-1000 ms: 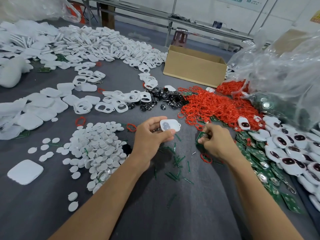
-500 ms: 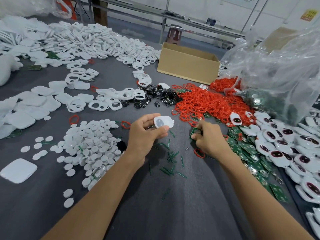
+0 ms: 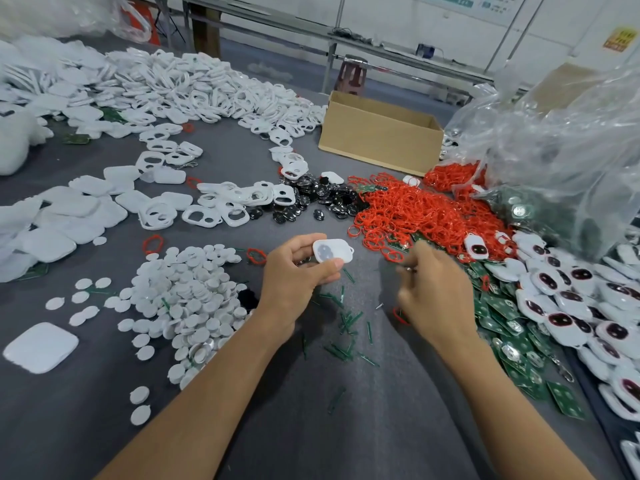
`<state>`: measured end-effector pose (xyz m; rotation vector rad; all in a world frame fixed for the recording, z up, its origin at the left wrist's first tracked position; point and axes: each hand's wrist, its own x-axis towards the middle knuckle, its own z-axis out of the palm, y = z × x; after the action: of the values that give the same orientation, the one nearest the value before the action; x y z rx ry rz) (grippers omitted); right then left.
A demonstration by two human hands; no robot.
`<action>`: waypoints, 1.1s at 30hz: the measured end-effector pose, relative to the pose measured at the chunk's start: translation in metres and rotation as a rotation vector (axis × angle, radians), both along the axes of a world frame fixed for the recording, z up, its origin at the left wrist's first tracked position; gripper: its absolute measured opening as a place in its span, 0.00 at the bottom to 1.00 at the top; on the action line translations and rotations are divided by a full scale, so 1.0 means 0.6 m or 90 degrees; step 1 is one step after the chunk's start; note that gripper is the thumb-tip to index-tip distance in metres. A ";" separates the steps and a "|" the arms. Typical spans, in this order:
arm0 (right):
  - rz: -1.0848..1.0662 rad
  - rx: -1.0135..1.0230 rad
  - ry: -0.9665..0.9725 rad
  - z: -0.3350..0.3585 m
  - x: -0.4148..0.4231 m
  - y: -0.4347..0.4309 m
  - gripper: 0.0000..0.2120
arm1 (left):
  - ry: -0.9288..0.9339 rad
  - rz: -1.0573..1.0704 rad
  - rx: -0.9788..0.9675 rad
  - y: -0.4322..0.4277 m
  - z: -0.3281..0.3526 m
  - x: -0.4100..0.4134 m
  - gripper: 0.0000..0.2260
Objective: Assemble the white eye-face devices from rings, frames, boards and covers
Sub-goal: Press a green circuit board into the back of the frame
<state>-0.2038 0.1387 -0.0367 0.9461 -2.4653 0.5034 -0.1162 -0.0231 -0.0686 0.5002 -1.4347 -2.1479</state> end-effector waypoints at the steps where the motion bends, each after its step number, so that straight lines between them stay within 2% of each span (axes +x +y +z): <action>1: 0.000 -0.061 -0.027 0.008 -0.006 -0.005 0.07 | 0.002 0.000 0.002 0.000 0.000 0.000 0.19; 4: 0.006 -0.142 -0.152 0.017 -0.025 -0.025 0.10 | 0.001 -0.003 0.003 -0.001 -0.002 0.001 0.19; 6: 0.014 -0.119 -0.202 0.012 -0.029 -0.038 0.09 | -0.001 -0.001 0.002 0.000 -0.002 0.000 0.19; 10: -0.014 0.079 -0.100 -0.018 -0.021 -0.039 0.03 | 0.000 0.007 0.003 0.000 -0.001 0.000 0.19; 12: -0.014 0.085 -0.050 -0.026 -0.013 -0.034 0.02 | 0.001 0.011 0.003 -0.001 -0.001 0.000 0.19; 14: 0.011 0.030 -0.018 -0.027 -0.008 -0.028 0.04 | 0.000 0.012 0.004 -0.001 -0.002 0.000 0.19; 16: 0.027 -0.078 -0.056 -0.016 -0.005 -0.027 0.05 | -0.004 0.010 0.003 -0.001 -0.003 -0.001 0.18; 19: 0.069 -0.277 -0.279 0.017 -0.004 -0.047 0.07 | -0.012 0.001 -0.008 -0.002 -0.004 -0.001 0.18; 22: 0.160 -0.378 -0.455 0.037 0.004 -0.070 0.07 | -0.011 -0.019 -0.018 -0.002 -0.004 0.001 0.18; 24: 0.179 -0.399 -0.517 0.039 0.009 -0.083 0.06 | -0.006 -0.027 -0.022 -0.002 -0.003 0.002 0.18; 28: 0.137 -0.380 -0.541 0.024 0.017 -0.103 0.04 | -0.001 -0.026 -0.031 -0.002 -0.002 0.002 0.18; 33: 0.151 -0.457 -0.616 0.020 0.024 -0.114 0.03 | 0.006 -0.026 -0.036 -0.004 -0.004 0.004 0.18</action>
<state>-0.1893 0.0702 -0.0249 0.7573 -2.5082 2.1592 -0.1140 -0.0253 -0.0708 0.4430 -1.5077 -2.1311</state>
